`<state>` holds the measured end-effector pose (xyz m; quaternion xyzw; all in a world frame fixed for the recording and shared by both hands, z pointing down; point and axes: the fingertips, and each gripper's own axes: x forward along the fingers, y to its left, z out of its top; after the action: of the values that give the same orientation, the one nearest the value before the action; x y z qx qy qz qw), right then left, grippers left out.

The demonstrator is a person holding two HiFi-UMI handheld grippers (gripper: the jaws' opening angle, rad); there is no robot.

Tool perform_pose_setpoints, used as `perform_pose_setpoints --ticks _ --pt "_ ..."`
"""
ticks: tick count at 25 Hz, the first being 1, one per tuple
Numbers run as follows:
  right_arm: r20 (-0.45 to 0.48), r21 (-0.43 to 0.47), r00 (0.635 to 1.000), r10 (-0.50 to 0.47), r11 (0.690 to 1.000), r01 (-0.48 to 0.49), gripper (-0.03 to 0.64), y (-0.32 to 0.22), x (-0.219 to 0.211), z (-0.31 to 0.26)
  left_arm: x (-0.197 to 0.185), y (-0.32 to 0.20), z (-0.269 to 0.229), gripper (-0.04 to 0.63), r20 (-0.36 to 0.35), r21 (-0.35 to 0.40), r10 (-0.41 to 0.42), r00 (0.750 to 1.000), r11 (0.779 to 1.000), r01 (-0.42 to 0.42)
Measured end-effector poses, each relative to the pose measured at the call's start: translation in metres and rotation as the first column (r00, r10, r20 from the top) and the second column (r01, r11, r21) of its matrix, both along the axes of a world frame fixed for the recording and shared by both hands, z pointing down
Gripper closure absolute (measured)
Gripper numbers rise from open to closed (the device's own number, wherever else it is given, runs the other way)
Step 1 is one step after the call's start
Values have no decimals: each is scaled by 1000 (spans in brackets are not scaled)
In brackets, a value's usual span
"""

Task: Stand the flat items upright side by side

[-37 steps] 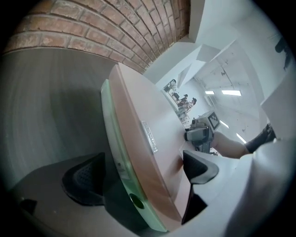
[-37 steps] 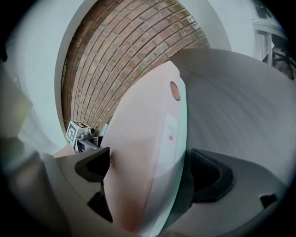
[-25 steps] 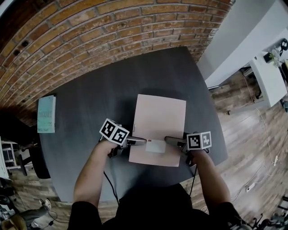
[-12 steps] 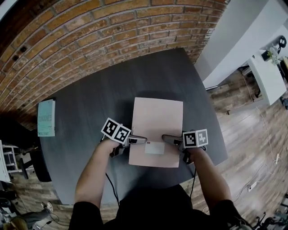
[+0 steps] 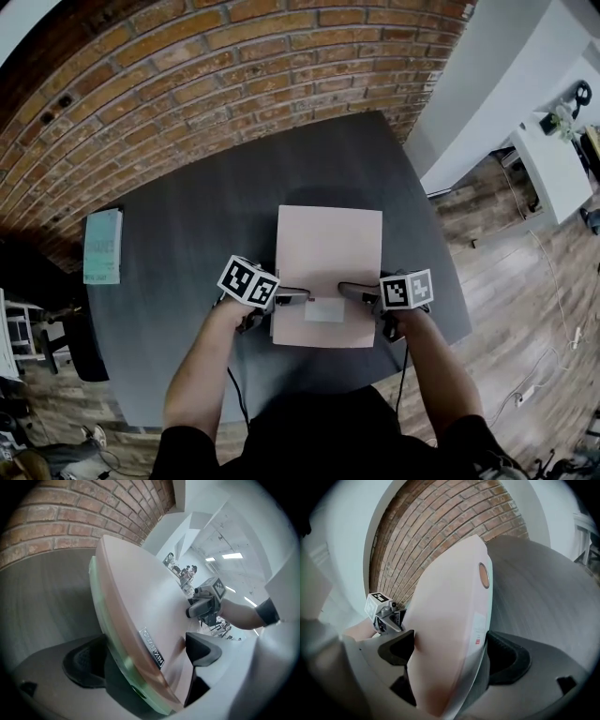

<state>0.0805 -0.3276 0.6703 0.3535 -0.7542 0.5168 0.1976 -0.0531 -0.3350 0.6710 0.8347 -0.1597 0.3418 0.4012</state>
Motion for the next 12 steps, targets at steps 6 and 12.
perform_pose_setpoints --ticks 6,12 --pt "-14 180 1000 -18 983 20 135 -24 -17 -40 -17 -26 -36 74 -29 203 -85 996 975 89" --pt "-105 357 992 -66 929 100 138 -37 -35 -69 -34 -37 -65 74 -40 371 -140 989 917 145"
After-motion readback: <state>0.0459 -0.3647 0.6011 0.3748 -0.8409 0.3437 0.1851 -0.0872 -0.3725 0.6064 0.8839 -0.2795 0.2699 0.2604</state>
